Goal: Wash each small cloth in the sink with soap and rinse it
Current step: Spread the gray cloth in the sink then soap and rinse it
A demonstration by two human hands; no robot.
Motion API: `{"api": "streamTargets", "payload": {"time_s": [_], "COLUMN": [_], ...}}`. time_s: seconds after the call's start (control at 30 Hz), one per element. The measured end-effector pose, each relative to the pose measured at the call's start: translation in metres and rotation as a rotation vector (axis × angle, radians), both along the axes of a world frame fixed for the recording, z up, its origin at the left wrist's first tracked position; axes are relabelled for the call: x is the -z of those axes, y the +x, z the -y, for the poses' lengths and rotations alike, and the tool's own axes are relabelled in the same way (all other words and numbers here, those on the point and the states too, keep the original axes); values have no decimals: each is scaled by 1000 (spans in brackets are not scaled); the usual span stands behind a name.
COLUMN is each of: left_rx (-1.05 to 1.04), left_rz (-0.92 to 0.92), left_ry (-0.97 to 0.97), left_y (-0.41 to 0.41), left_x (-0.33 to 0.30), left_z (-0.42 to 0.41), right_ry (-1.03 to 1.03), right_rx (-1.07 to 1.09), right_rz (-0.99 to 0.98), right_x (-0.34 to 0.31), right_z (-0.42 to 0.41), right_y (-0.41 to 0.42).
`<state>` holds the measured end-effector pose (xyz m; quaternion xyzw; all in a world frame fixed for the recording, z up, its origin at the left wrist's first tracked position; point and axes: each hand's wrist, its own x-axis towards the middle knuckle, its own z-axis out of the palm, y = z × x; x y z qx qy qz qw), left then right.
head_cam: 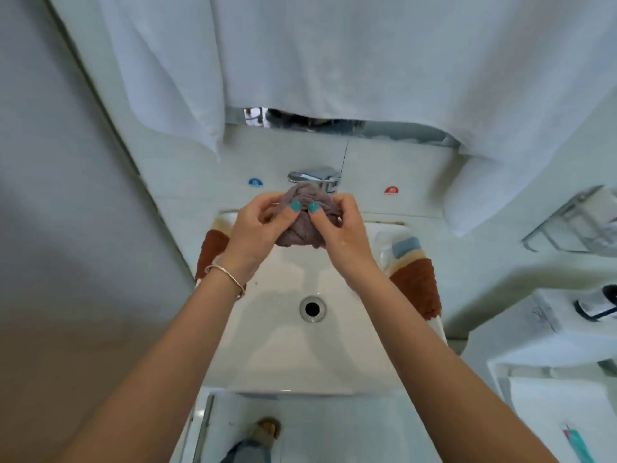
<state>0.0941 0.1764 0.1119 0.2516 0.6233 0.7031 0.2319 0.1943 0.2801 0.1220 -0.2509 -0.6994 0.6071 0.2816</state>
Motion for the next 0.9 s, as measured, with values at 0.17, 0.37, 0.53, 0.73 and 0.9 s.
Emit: {"api": "streamTargets", "payload": {"time_s": [0.17,0.37,0.53,0.73,0.9], "left_rx": [-29,34,106,61,71], "left_rz": [-305,-504,-593,-670,-664], "left_ry": [-105,-142,-302,-345,-171], "left_y": [3,-3,-15,-30,-37], "left_x": [-55,-118,-159,-191,-201], "left_z": [-23,-46,-47,-48,-45], "right_ry": [140,317,295,355,501], "right_rx": [-76,-153,9,17,9], "right_rz": [4,-32,-24,1,-15], "right_x": [-46,-109,-156,-182,-192], "right_z": [-37,-65,-85,-102,-108], "right_y": [6,8,16,18,29]}}
